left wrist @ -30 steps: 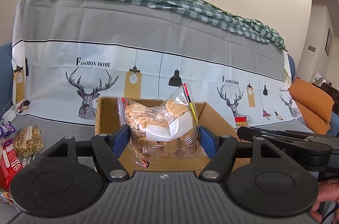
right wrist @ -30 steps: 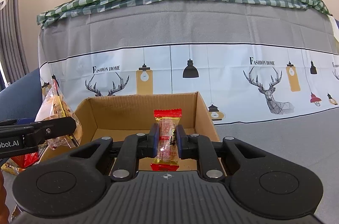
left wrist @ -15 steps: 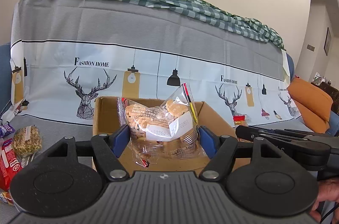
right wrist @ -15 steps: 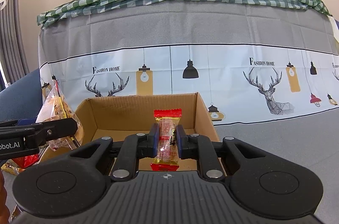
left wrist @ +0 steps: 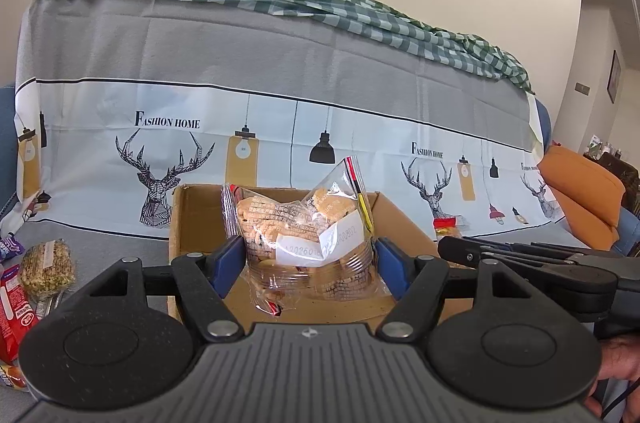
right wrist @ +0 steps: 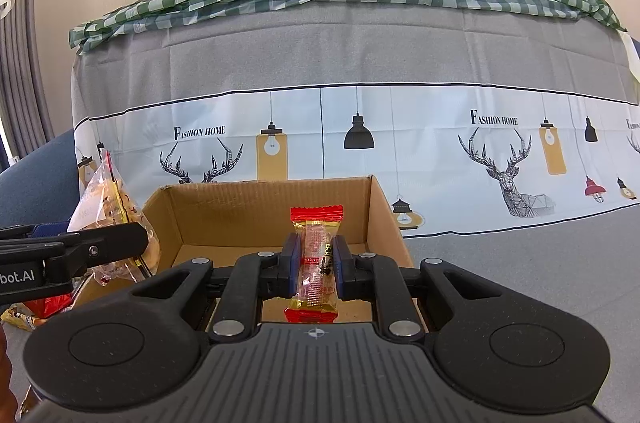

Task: Organize snacks
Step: 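Open both tools to drop the candy and cookie bag into the box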

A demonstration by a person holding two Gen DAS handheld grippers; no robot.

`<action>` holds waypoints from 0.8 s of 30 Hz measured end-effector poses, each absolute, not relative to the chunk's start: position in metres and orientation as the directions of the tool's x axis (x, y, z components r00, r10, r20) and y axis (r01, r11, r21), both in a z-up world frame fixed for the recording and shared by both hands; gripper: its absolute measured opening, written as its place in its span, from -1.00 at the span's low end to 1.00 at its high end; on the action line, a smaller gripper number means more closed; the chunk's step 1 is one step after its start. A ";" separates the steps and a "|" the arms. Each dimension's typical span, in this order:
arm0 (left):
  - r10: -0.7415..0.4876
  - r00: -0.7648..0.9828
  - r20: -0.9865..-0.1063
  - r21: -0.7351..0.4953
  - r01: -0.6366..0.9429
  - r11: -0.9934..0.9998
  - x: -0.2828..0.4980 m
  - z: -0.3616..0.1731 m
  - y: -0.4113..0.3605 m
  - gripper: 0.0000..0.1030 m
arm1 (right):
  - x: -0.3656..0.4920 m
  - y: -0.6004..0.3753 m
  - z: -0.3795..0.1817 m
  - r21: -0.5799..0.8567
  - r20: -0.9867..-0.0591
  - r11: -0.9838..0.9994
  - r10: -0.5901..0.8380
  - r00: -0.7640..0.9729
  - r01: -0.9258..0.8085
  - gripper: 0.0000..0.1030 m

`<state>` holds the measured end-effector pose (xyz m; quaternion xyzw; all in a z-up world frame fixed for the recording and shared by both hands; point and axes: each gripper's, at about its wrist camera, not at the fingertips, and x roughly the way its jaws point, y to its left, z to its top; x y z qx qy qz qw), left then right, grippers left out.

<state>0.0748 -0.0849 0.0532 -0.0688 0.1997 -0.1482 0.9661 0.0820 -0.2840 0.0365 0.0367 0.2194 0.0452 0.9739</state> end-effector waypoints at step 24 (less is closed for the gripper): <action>-0.183 0.776 -0.603 -0.194 0.079 0.978 0.107 0.019 -0.069 0.84 | 0.111 -0.328 -0.009 -0.013 -0.669 0.944 -0.253 0.699 0.330 0.32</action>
